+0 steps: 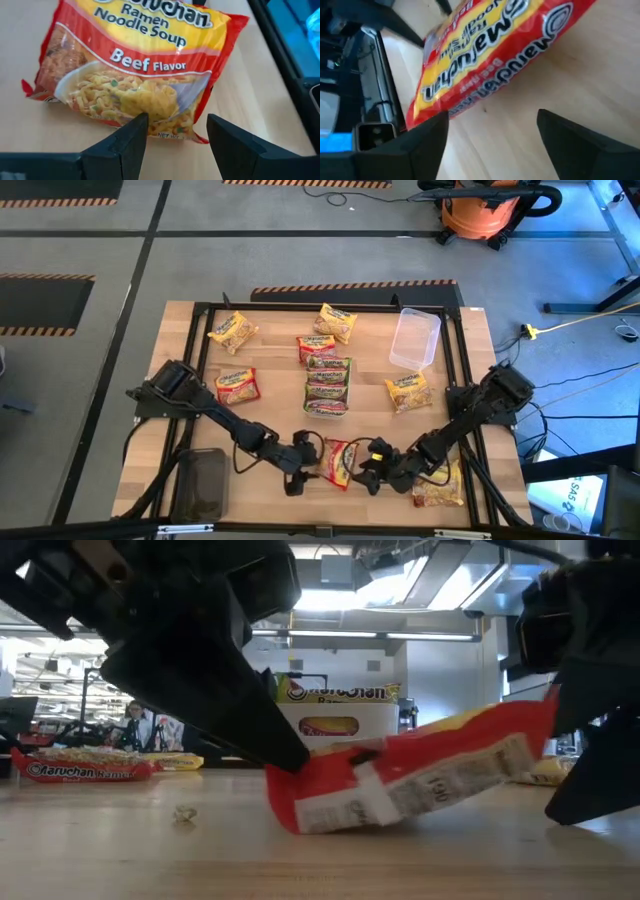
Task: Sort Maruchan noodles
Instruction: Put the red noodle pack into the transparent bin
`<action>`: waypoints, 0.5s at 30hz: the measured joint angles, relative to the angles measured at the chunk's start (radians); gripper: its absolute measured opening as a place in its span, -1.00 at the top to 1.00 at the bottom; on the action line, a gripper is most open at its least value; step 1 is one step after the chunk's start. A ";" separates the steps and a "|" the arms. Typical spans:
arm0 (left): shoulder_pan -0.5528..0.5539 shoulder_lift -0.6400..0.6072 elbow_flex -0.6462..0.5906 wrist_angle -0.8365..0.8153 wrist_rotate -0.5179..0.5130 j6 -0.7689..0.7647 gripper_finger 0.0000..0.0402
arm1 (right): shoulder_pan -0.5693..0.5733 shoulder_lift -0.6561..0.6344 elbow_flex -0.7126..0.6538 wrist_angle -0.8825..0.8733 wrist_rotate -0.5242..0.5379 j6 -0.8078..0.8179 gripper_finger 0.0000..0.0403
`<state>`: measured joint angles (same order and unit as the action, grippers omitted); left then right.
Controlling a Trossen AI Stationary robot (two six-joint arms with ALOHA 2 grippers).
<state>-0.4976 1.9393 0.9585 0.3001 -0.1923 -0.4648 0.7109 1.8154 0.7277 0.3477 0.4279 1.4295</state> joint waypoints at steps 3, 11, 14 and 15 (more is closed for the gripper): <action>0.000 0.009 -0.002 0.046 0.033 0.001 0.00 | -0.002 0.000 0.000 0.007 0.005 0.018 -0.59; 0.000 0.012 -0.003 0.067 0.043 0.003 0.00 | -0.007 0.001 0.000 0.019 0.069 0.020 -0.63; -0.001 0.014 -0.003 0.069 0.037 0.013 0.00 | -0.010 0.001 0.000 0.055 0.027 -0.023 -0.60; 0.000 0.014 -0.003 0.071 0.036 0.018 0.00 | -0.011 -0.001 0.000 0.066 0.009 -0.034 -0.60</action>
<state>-0.4980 1.9535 0.9550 0.3715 -0.1564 -0.4464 0.7002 1.8148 0.7273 0.4133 0.4372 1.3954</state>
